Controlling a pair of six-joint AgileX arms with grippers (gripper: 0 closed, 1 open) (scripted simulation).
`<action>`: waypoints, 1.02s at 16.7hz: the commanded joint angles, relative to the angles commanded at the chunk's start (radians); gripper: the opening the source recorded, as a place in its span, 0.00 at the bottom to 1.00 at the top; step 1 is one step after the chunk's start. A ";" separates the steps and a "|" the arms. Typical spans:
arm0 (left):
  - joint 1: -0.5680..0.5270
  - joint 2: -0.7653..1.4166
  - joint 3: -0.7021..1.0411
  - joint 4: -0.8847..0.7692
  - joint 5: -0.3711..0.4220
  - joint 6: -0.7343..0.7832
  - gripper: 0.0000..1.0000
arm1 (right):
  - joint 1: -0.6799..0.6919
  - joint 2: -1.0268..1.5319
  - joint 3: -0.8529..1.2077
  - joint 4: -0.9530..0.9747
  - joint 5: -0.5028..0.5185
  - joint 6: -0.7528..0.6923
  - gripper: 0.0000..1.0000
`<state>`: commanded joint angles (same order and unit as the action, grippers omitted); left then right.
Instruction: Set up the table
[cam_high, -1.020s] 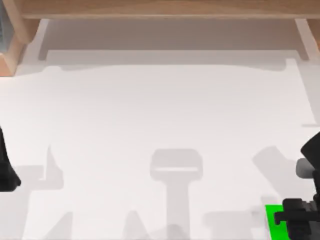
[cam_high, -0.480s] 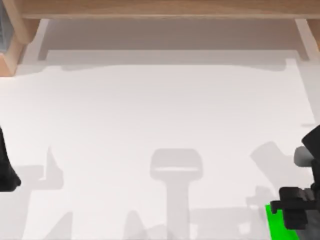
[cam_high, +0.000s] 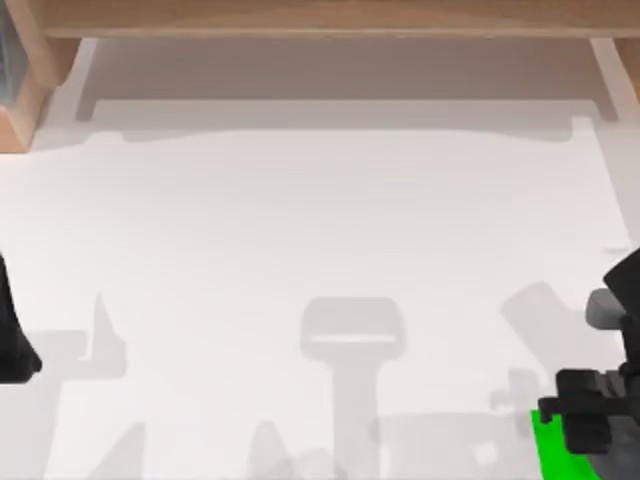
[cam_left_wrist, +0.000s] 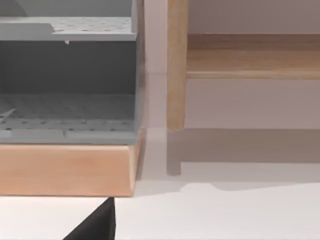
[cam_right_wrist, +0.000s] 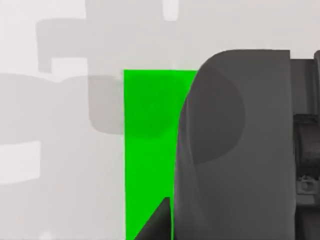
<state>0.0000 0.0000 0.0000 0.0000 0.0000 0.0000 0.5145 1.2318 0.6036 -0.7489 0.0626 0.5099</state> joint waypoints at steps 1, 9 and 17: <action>0.000 0.000 0.000 0.000 0.000 0.000 1.00 | 0.000 0.005 -0.007 0.001 0.000 0.000 0.00; 0.000 0.000 0.000 0.000 0.000 0.000 1.00 | -0.001 0.048 -0.058 0.000 -0.007 0.001 0.00; 0.000 0.000 0.000 0.000 0.000 0.000 1.00 | -0.001 0.048 -0.058 0.000 -0.007 0.001 0.53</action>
<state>0.0000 0.0000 0.0000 0.0000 0.0000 0.0000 0.5132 1.2794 0.5460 -0.7488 0.0559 0.5113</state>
